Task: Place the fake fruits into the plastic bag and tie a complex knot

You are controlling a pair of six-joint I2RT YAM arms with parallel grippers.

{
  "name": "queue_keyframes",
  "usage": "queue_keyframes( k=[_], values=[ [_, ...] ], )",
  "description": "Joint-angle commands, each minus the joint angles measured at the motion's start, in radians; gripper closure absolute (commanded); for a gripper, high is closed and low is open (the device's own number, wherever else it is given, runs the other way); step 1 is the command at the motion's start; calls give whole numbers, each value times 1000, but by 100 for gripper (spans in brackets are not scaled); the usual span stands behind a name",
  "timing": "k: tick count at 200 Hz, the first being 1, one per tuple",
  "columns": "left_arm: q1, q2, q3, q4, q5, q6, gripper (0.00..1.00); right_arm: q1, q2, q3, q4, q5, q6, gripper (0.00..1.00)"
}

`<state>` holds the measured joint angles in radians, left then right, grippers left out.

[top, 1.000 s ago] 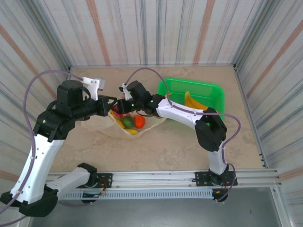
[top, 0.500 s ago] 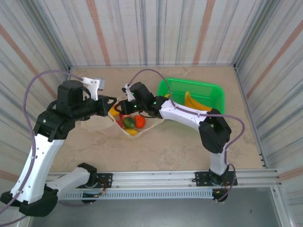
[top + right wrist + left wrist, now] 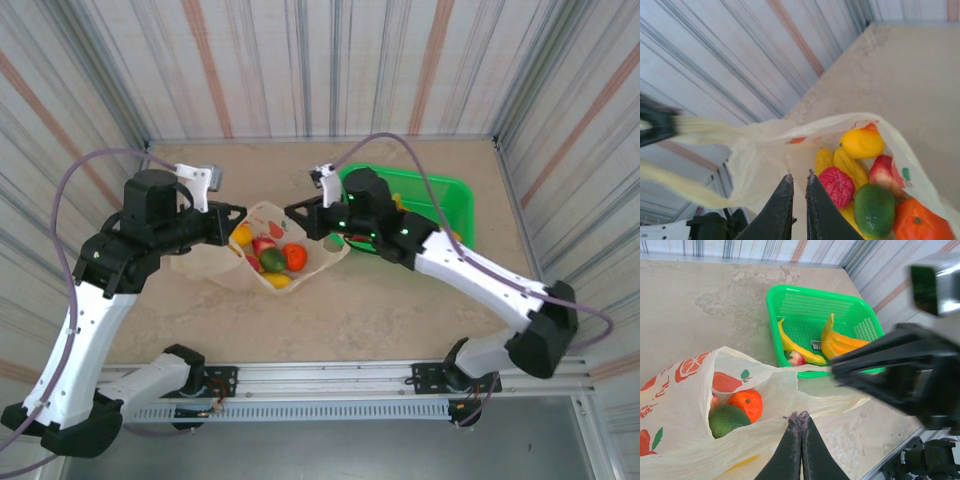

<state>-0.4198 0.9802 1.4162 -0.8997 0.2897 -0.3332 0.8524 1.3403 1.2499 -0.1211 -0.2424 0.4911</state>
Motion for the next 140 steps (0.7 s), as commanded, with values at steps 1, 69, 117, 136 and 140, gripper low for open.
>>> queue_keyframes(
  k=[1, 69, 117, 136, 140],
  values=[
    [6, -23, -16, 5, -10, 16, 100, -31, -145, -29, -123, 98, -57, 83],
    [5, -31, -37, 11, -8, 33, 100, -229, -287, -5, -928, 412, 147, 52],
    [6, -20, -65, 61, 38, 17, 100, -269, -256, -278, -883, 299, 217, 40],
    [4, -18, -56, 56, 40, 20, 100, -294, -177, -325, -768, 294, 208, 37],
    [4, -18, -54, 54, 39, 20, 100, -302, -154, -327, -748, 302, 204, 36]
  ],
)
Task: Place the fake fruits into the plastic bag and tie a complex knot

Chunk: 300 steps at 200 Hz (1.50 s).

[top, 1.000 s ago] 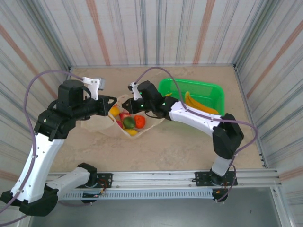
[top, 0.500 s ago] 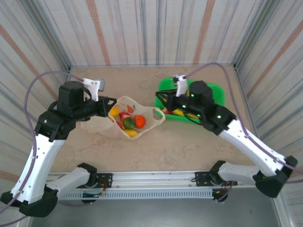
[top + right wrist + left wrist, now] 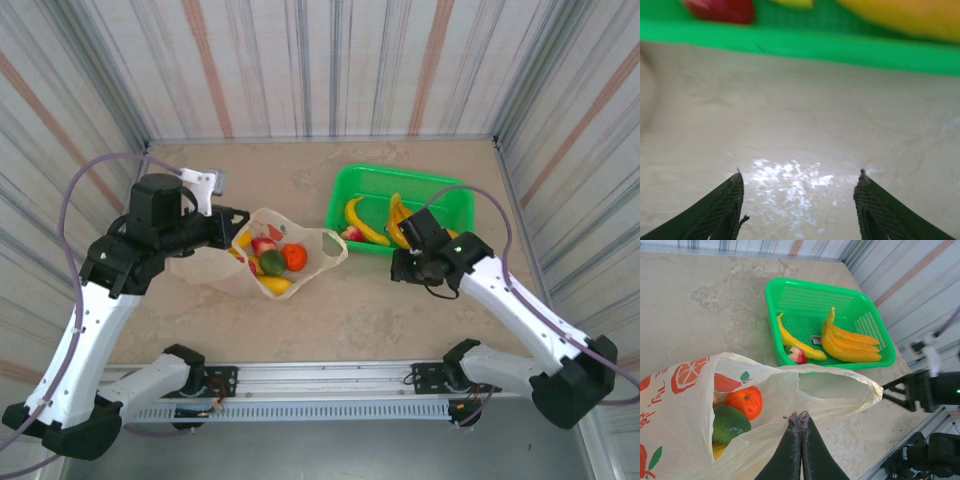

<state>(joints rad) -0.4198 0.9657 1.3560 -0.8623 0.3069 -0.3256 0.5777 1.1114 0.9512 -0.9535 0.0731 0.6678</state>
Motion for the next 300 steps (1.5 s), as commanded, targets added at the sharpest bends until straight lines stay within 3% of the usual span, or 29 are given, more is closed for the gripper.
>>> queue_keyframes(
  k=[1, 44, 89, 119, 137, 169, 221, 256, 271, 300],
  values=[
    [3, -4, 7, 15, 22, 13, 100, -30, 81, -29, 88, -12, 26, 36],
    [0, -12, -9, 22, 26, 4, 100, -139, 375, 59, 353, 93, -41, 35],
    [3, -7, 15, 1, 27, 1, 100, -249, 742, 425, 425, 210, -115, 36],
    [6, 0, 36, -20, 13, 8, 100, -291, 864, 592, 410, 125, -81, 35],
    [6, 7, 43, -29, 17, 10, 100, -262, 801, 561, 467, 13, -107, 36],
    [6, 22, 45, -27, 34, 10, 100, -186, 554, 416, 554, -143, -206, 38],
    [7, 78, 51, 42, 116, -45, 100, -35, 232, 329, 617, -309, -371, 46],
    [7, 84, 51, 47, 91, -40, 100, -14, 159, 339, 498, -572, -345, 29],
    [7, 78, 47, 45, 78, -39, 100, 34, 96, 277, 478, -557, -342, 22],
    [9, 75, 39, 41, 77, -39, 100, 117, 56, 173, 429, -490, -326, 20]
  ],
)
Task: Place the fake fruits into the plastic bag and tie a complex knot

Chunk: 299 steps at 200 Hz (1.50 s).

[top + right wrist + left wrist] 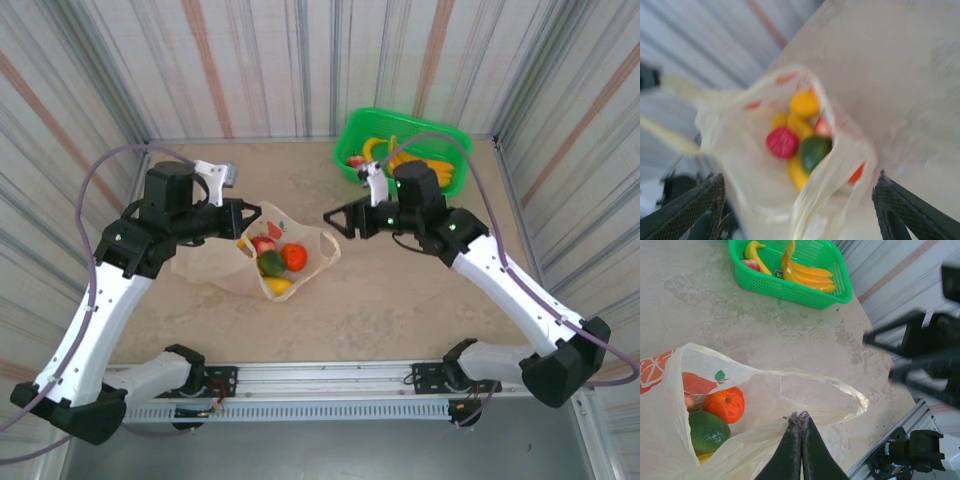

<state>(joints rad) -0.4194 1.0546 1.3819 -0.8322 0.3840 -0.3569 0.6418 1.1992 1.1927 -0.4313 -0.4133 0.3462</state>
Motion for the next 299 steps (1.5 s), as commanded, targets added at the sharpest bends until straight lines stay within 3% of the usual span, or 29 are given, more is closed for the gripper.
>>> queue_keyframes(
  k=[1, 13, 27, 49, 64, 85, 131, 156, 178, 197, 218, 244, 253, 278, 299],
  values=[
    [8, -13, 14, 11, 0, -8, 100, 55, -32, -71, -93, -3, -4, 21],
    [7, -14, 15, 11, 1, -10, 100, 72, -25, -106, -81, 14, 12, 24],
    [8, -16, 26, 8, 13, -16, 100, 82, -17, -127, -60, 44, 34, 37],
    [7, -33, 43, -2, 16, -27, 100, 94, -7, -90, -65, 48, 50, 81],
    [7, -45, 64, -16, 16, -29, 100, 105, -25, -20, -139, 92, 40, 100],
    [-9, -61, 111, -59, 4, -31, 100, 112, -79, 92, -251, 148, 56, 100],
    [-106, -96, 264, -165, -203, 34, 100, 176, -101, 386, -483, 223, 101, 100],
    [-109, -52, 247, -133, -222, 49, 100, 165, -64, 466, -535, 243, 90, 100],
    [-54, 38, 205, -55, -123, 14, 100, 84, -2, 474, -568, 226, 68, 100],
    [24, 120, 154, 48, 44, -63, 100, 1, 49, 449, -553, 205, 38, 100],
    [27, 186, 144, 107, 92, -101, 100, -71, 97, 438, -516, 205, 3, 100],
    [27, 188, 119, 176, 154, -138, 100, -91, 134, 464, -476, 151, -17, 100],
    [27, 181, 109, 194, 182, -139, 93, -91, 134, 466, -458, 116, -13, 100],
    [28, 130, 48, 263, 248, -117, 60, -90, 124, 475, -437, 63, -14, 100],
    [31, 60, -23, 319, 245, -98, 43, -90, 106, 478, -434, 41, -16, 100]
  ],
)
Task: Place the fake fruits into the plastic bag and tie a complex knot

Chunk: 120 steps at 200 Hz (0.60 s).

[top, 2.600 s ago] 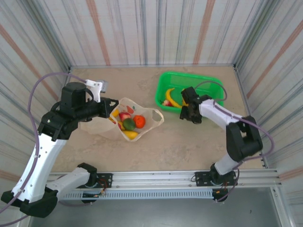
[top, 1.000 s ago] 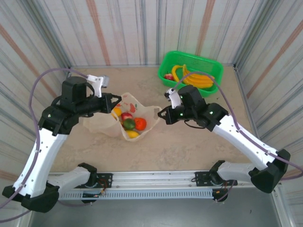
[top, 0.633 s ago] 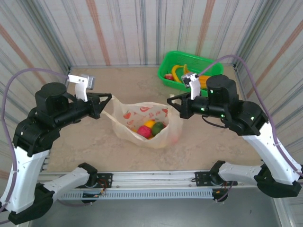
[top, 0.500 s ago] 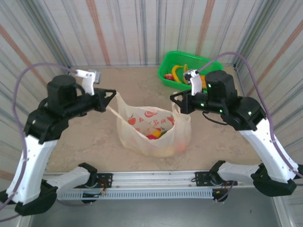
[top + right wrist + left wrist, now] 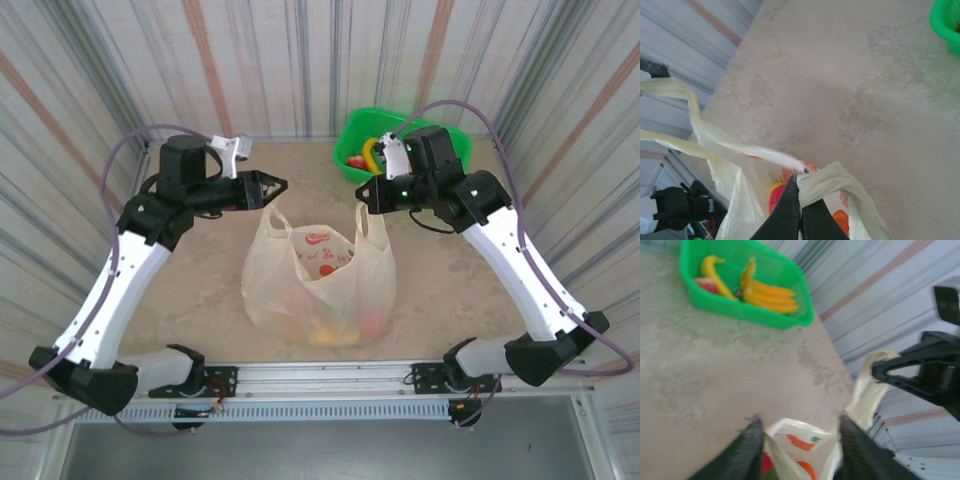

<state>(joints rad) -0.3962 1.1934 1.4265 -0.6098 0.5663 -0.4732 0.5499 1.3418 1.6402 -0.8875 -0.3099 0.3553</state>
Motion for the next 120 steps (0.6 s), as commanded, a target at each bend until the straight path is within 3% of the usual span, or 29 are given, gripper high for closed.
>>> queue_keyframes(
  k=[1, 28, 64, 96, 104, 120],
  values=[
    [8, -83, -72, 101, 62, 19, 43, 2, -37, 30, 21, -63, -26, 100],
    [8, -150, -147, 138, 43, 81, 41, 1, -51, 36, 19, -89, -37, 100],
    [-1, -281, -304, 238, -79, 198, 36, -1, -48, 53, -10, -115, -67, 98],
    [-140, -310, -421, 341, -352, 445, 34, -2, -61, 45, -19, -140, -93, 96],
    [-164, -305, -452, 399, -433, 465, 32, -1, -63, 39, -18, -147, -97, 96],
    [-166, -277, -487, 499, -487, 465, 31, -1, -62, 38, -19, -159, -105, 95]
  ],
)
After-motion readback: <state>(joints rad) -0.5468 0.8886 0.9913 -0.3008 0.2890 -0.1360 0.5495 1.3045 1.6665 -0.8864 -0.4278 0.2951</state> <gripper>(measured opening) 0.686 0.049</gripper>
